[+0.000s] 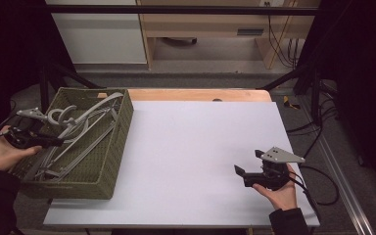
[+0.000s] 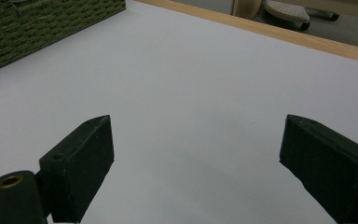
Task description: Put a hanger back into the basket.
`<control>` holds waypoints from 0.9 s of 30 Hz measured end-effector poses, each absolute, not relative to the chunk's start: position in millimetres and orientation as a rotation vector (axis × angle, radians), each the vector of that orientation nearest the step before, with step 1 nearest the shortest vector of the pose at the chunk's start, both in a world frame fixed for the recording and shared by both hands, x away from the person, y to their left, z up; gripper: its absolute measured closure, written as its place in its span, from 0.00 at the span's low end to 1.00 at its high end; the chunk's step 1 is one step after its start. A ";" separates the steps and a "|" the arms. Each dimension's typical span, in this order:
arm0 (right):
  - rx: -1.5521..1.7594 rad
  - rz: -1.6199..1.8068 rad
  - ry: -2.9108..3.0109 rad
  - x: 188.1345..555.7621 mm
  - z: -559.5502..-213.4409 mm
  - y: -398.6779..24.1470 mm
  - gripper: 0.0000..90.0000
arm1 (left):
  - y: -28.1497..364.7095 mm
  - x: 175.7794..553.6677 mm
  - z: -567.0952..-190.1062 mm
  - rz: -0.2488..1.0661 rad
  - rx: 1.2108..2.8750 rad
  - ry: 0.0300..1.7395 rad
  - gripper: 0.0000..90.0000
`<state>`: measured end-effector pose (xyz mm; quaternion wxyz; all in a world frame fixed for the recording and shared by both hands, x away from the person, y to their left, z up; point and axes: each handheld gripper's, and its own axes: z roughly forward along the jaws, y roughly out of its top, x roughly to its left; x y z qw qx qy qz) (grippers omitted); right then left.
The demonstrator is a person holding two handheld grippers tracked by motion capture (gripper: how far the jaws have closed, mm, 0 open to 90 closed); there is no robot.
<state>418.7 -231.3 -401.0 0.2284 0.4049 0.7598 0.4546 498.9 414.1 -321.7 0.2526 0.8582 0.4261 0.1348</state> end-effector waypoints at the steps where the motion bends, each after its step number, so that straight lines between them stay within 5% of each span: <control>1: 1.115 1.253 2.092 418.6 -400.8 -231.3 0.11 | 414.4 499.3 -324.7 0.355 2.326 1.162 0.89; 18: 1.121 1.249 2.096 418.9 -401.4 -230.5 0.11 | 417.2 506.7 -355.7 0.264 2.298 1.198 0.89; 27: 1.123 1.244 2.101 419.6 -402.5 -229.2 0.11 | 427.8 508.2 -358.5 0.507 2.230 1.339 0.83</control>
